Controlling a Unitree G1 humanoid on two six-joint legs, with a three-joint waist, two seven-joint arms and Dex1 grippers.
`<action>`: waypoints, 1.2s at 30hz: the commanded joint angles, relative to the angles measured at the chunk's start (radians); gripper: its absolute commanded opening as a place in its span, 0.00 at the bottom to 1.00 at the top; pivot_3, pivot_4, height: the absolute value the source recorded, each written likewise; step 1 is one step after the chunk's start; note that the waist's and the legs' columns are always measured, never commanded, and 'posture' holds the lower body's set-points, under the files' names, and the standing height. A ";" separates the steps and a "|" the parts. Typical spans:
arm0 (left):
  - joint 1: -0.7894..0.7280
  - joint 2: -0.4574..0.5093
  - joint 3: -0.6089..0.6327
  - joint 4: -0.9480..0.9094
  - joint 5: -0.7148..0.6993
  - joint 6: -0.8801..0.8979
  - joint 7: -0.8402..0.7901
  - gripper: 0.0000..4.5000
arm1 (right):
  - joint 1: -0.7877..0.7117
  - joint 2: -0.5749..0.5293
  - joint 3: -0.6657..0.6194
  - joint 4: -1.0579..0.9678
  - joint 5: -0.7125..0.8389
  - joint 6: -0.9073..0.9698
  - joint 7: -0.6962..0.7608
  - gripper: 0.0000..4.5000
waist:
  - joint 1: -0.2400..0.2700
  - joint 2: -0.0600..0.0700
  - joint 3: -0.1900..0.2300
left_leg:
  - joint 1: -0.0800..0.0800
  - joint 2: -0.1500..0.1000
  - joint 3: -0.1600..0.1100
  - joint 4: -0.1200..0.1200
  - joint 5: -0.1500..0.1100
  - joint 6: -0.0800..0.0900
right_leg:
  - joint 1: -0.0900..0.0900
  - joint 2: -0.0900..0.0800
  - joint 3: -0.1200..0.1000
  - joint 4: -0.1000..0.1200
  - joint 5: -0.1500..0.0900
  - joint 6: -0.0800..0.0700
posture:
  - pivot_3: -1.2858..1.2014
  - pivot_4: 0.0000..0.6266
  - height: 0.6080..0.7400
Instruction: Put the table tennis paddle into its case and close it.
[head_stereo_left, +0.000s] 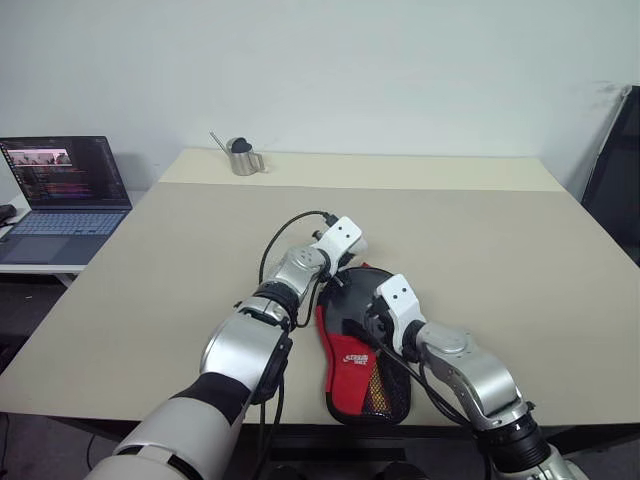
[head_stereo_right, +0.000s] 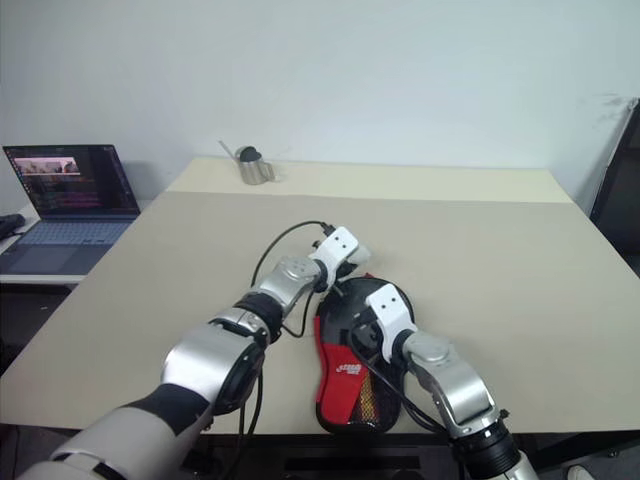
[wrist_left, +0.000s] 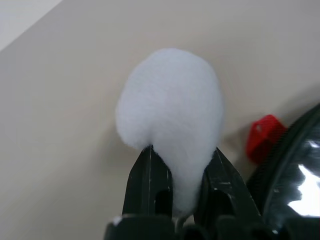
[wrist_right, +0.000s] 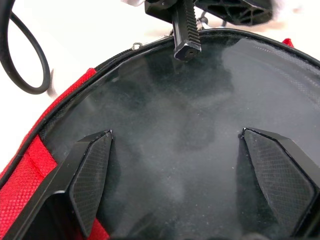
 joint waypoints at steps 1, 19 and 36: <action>-0.071 -0.029 -0.003 -0.022 0.028 -0.061 0.062 0.05 | 0.046 0.008 0.027 0.029 0.000 0.072 -0.003 1.00 | 0.000 0.000 0.000 | 0.000 0.000 0.000 0.000 0.000 0.000 | 0.000 0.000 0.000 0.000 0.000 0.000 | 0.52 0.24 1.00; -0.202 -0.191 -0.116 -0.005 0.228 -0.192 0.223 0.05 | 0.140 0.092 0.054 -0.054 -0.003 0.132 -0.085 1.00 | 0.001 0.000 0.000 | -0.001 -0.001 0.001 0.000 0.000 0.000 | 0.000 -0.001 0.000 -0.002 0.000 0.000 | 0.52 0.24 1.00; -0.071 -0.282 -0.234 0.008 0.310 -0.198 0.020 0.05 | 0.154 0.103 0.037 -0.065 -0.005 0.131 -0.105 1.00 | -0.003 0.001 -0.001 | 0.000 -0.001 0.001 -0.002 0.000 0.000 | -0.001 -0.001 0.001 -0.002 0.000 0.000 | 0.52 0.24 1.00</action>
